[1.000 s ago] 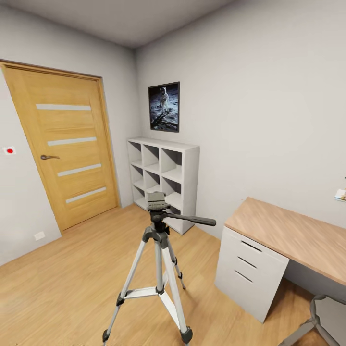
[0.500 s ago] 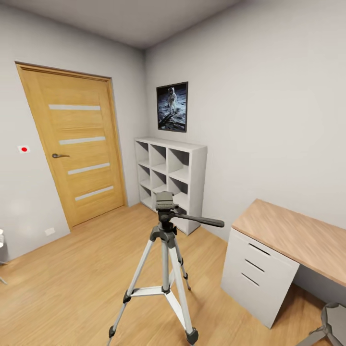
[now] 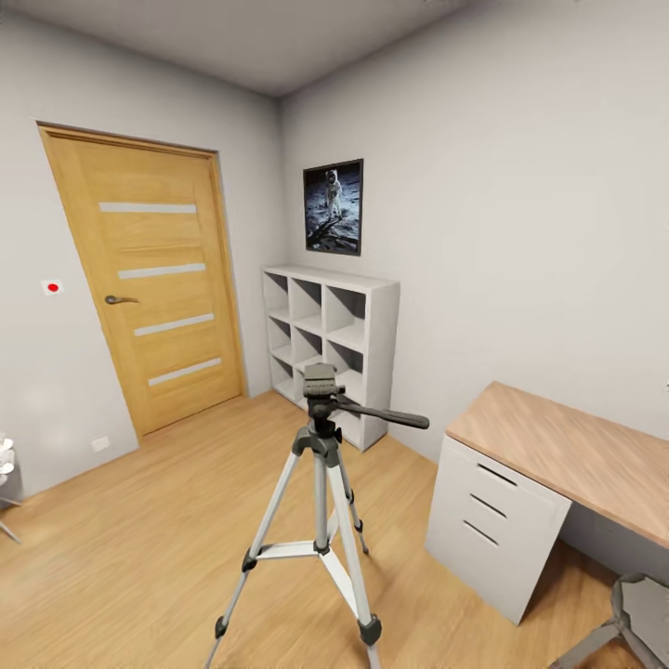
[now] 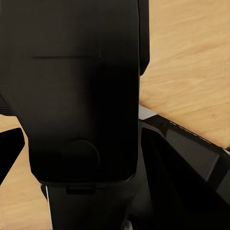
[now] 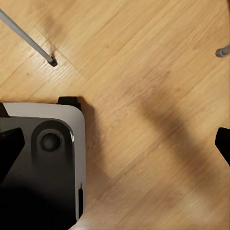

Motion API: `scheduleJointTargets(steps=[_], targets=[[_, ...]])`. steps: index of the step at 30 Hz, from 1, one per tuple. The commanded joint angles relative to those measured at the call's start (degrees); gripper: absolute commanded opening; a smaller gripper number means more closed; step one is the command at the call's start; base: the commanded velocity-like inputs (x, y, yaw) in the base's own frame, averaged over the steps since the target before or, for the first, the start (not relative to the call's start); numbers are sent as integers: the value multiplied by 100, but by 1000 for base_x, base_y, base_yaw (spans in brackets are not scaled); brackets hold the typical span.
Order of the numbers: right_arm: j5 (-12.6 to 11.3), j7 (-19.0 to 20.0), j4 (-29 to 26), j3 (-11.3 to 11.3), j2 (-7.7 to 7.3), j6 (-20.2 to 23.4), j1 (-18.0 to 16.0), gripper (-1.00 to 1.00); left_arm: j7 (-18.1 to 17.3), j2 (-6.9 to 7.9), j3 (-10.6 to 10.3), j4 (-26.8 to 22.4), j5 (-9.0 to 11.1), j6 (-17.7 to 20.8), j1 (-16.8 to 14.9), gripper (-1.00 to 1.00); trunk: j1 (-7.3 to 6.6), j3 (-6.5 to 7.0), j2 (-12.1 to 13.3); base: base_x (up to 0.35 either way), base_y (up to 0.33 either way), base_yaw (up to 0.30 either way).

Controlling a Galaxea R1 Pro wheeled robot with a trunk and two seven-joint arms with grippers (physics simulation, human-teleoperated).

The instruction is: Attach the digital camera to the camera tripod in the bedroom.

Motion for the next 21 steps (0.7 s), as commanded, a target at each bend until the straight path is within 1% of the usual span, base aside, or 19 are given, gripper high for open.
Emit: scheduleJointTargets(steps=[1, 9, 19, 21], targets=[[59, 13, 18, -50, -1, -33, -5, 100, 19, -2, -50, 0, 29, -5, -1, -100, 2, -2, -4, -17, 0, 0], [70, 13, 18, -47, 0, -33, -5, 100, 19, -1, -48, 0, 34, -5, -1, -100, 2, -2, -4, -157, 0, 0], [85, 13, 18, -47, 12, -33, -5, 100, 19, 0, -48, 0, 34, -5, -1, -100, 2, -2, -4, -30, 0, 0], [100, 13, 18, -54, 24, -31, -5, 100, -43, -65, 45, 68, 135, -76, 67, -100, 2, -2, -4, 0, 0, 0]])
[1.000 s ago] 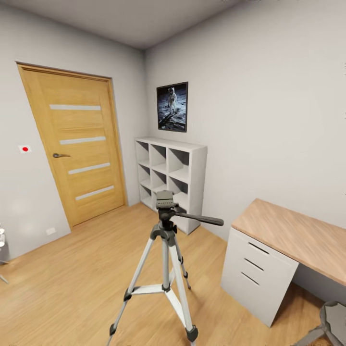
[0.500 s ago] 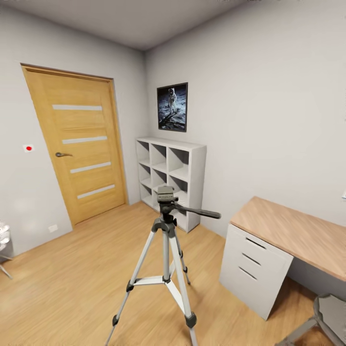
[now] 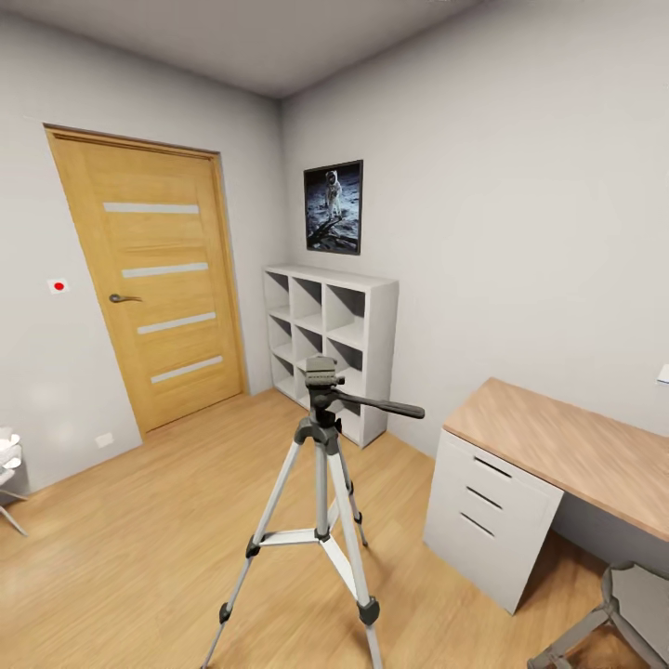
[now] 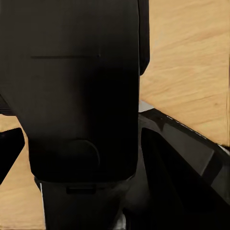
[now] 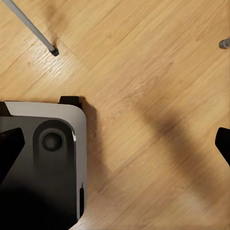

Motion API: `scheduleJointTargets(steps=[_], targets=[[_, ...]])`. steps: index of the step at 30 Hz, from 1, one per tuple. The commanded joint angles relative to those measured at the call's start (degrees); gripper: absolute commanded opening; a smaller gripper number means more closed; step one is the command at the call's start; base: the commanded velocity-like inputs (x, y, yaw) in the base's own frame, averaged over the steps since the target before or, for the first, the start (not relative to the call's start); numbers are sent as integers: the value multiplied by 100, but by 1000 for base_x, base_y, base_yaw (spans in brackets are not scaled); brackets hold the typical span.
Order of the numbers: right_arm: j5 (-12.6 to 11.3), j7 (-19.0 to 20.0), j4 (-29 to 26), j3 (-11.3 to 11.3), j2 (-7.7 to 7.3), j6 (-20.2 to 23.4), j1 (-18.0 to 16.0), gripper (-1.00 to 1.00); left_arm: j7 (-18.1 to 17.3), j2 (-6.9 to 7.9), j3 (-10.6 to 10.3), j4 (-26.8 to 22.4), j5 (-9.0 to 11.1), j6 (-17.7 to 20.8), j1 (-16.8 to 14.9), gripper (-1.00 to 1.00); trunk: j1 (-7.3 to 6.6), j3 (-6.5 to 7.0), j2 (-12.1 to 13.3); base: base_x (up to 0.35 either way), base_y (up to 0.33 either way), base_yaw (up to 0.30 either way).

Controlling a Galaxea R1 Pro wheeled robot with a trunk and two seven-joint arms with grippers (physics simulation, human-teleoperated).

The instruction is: Attach the digital camera to the camera tripod in the bedroom.

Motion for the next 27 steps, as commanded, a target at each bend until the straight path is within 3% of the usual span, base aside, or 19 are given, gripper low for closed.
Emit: scheduleJointTargets(steps=[1, 7, 27], targets=[[58, 13, 18, -50, -3, -33, -6, 100, -18, -36, -51, 25, 56, -48, 31, -100, 2, -1, -4, 0, 0, 0], [59, 13, 18, -49, -5, -30, -6, 100, -212, -205, -56, -28, 26, -250, 230, -100, 2, -1, -4, 0, 0, 0], [64, 13, 18, -48, -38, -59, -6, 100, -868, -108, -32, -325, 4, -914, 834, -100, 2, -1, -4, 0, 0, 0]])
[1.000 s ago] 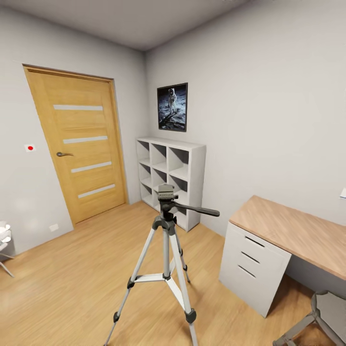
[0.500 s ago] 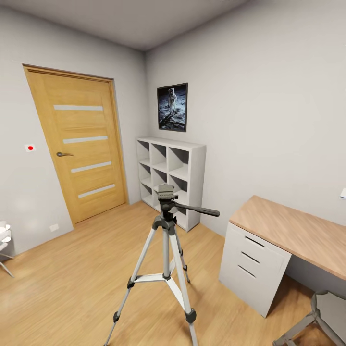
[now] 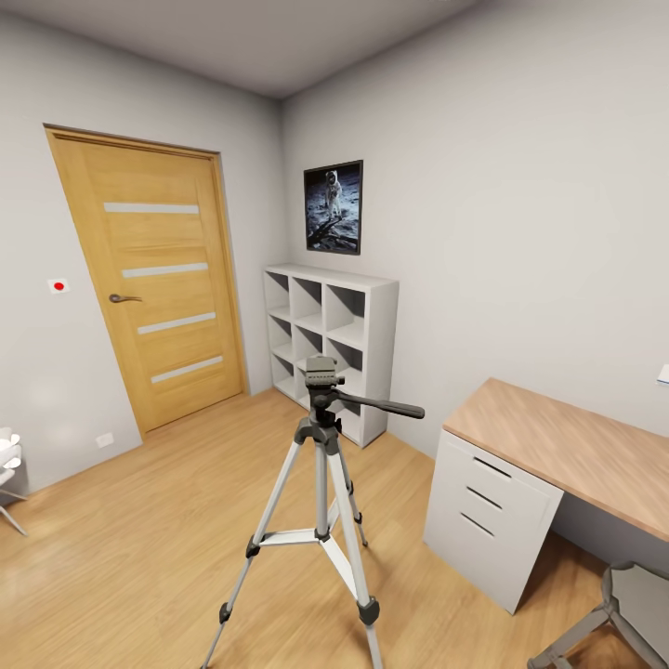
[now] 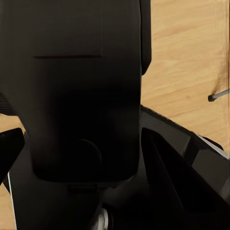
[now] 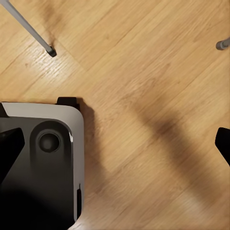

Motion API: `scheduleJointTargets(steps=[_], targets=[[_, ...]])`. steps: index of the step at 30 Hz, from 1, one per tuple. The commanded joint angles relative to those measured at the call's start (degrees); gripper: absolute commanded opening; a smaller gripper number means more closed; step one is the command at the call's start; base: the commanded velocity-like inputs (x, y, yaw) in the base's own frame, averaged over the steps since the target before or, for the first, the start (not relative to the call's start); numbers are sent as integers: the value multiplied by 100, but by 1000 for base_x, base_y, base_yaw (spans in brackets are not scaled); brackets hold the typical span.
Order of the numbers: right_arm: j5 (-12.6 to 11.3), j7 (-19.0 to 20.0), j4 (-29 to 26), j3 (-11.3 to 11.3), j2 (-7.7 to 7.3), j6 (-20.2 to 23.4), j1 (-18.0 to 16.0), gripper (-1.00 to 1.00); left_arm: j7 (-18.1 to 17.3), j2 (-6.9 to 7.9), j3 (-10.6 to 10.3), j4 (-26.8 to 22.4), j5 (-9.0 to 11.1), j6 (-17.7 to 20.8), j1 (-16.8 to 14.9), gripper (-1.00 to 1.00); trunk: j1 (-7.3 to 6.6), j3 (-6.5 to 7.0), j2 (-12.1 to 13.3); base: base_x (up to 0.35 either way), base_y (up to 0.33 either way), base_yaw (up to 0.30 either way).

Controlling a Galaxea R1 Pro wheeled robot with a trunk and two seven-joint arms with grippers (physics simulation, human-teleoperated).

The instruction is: Attach the digital camera to the camera tripod in the bedroom.

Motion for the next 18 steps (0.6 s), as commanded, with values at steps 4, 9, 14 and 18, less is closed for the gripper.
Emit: scheduleJointTargets(steps=[4, 9, 14, 18], targets=[[58, 13, 18, -49, -3, -34, -5, 100, -146, 1, -44, 6, 40, -149, -2, -100, 2, -2, -4, 0, 0, 0], [58, 11, 18, -49, 1, -36, -5, 100, -182, 4, -55, -12, 25, -256, -2, -100, 2, -2, -4, 0, 0, 0], [57, 9, 18, -50, 1, -42, -5, 100, -172, 11, -59, -32, 15, -272, -2, -100, 2, -2, -4, 0, 0, 0], [55, 8, 18, -49, 6, -41, -5, 100, -167, 25, -60, -43, 10, -277, -2, -100, 2, -2, -4, 0, 0, 0]])
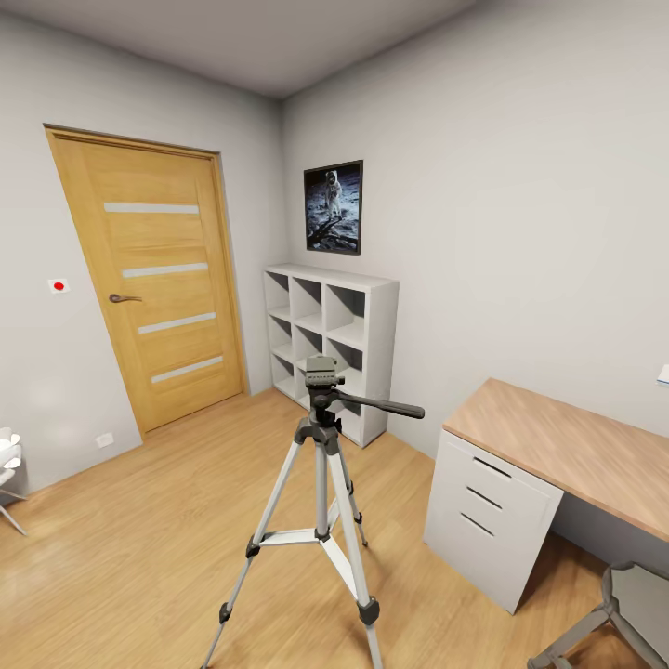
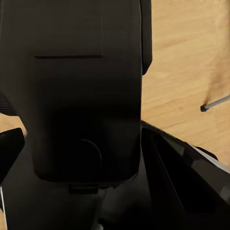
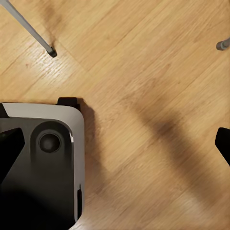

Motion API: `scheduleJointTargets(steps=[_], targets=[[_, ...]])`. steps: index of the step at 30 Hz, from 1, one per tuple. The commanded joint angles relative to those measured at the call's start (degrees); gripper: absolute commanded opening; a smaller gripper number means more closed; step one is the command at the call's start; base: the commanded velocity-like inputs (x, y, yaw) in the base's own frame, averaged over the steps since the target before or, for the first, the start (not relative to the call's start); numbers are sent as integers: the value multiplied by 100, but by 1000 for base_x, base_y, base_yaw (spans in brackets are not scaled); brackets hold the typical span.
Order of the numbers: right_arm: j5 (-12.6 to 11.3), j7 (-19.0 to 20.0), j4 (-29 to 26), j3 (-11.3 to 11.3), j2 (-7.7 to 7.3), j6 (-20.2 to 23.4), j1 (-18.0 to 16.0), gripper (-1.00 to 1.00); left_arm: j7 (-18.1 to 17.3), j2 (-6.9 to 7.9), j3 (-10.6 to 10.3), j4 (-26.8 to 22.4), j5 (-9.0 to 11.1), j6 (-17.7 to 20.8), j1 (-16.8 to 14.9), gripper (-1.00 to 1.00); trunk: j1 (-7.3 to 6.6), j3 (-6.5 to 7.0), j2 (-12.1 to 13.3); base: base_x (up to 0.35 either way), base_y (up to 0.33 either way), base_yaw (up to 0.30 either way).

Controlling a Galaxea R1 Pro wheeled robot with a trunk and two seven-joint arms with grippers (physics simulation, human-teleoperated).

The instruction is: Attach the digital camera to the camera tripod in the bedroom.

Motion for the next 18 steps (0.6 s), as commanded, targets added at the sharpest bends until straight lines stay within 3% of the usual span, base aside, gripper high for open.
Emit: scheduleJointTargets(steps=[1, 18], targets=[[57, 14, 18, -48, -1, -32, -5, 100, -22, 10, -39, 9, 41, -23, -3, -100, 2, -2, -4, 0, 0, 0], [58, 17, 18, -49, 38, 13, -5, 100, -11, 223, -45, 28, 2, -17, -3, -100, 2, -2, -4, 0, 0, 0]])
